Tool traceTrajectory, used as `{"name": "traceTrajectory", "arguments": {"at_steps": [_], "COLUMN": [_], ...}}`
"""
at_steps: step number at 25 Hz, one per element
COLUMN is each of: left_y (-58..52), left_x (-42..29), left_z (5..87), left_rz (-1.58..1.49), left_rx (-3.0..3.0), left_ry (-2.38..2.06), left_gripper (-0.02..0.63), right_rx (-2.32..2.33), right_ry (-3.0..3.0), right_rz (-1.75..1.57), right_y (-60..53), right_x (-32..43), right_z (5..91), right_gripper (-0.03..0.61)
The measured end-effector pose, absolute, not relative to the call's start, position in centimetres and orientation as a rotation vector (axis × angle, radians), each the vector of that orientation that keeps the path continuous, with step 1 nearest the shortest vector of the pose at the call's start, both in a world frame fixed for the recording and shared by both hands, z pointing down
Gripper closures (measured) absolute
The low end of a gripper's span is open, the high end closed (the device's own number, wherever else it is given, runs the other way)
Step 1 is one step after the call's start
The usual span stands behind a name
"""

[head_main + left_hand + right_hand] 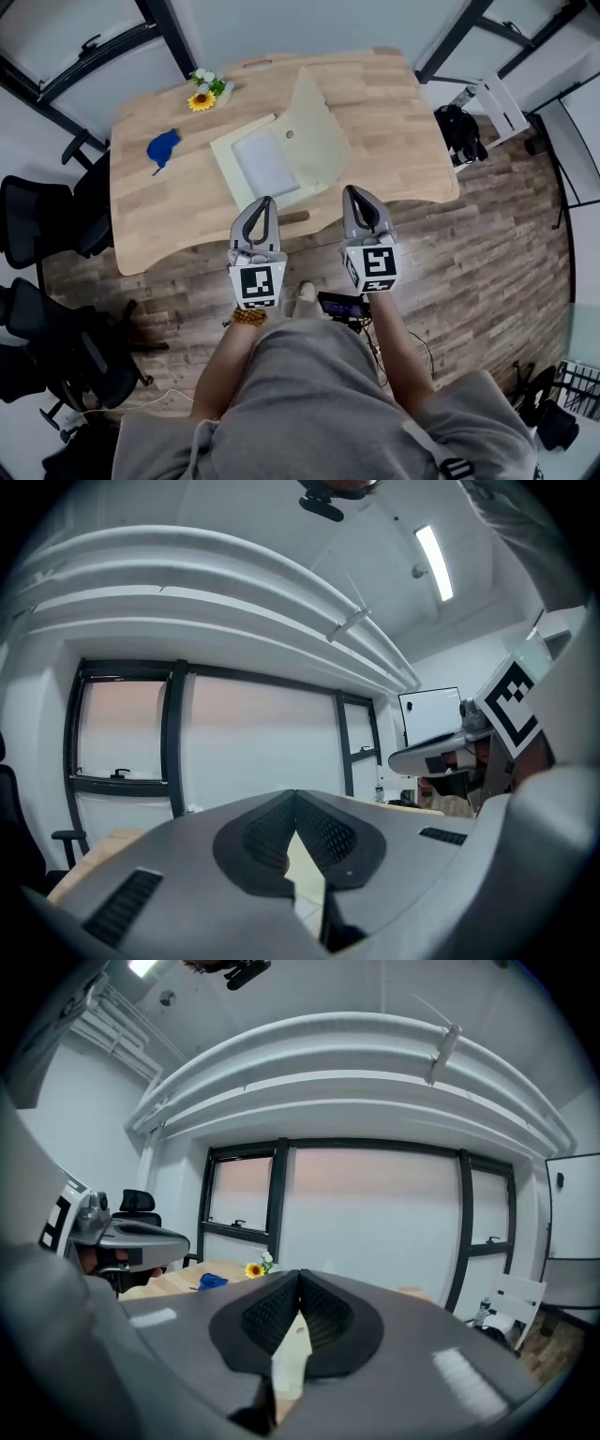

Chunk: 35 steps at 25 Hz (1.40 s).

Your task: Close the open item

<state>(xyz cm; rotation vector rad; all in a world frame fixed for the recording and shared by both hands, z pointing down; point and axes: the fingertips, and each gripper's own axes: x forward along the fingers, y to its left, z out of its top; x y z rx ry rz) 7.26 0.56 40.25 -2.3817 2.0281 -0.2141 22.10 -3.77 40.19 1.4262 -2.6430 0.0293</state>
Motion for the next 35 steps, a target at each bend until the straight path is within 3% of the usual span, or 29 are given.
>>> {"name": "traceTrajectory", "arguments": {"at_steps": [13,16,21,35], "left_y": [-11.3,-12.6,-15.2,-19.5], "left_x": [-1.2,-2.0,-3.8,-7.0], "left_z": [40.2,41.5,43.5,43.1], "left_rz": [-0.115,-0.145,-0.19,-0.198], "left_rx": [-2.467,-2.512,-2.527,-2.459], "left_ry": [1.937,1.906,1.927,1.983], "left_gripper": [0.604,0.604,0.604,0.604], "right_rx": [1.437,1.419,1.343,1.098], "right_ry": [-2.395,-2.333,-2.314,-2.259], "right_rz": [-0.116,-0.11,-0.036,0.157], "right_y": [-16.4,-18.3,-21.3,-27.2], "right_x": [18.3,18.1,18.0,18.2], "right_z": [41.1,42.0,44.2,50.5], "right_gripper": [0.561,0.502,0.455,0.442]}}
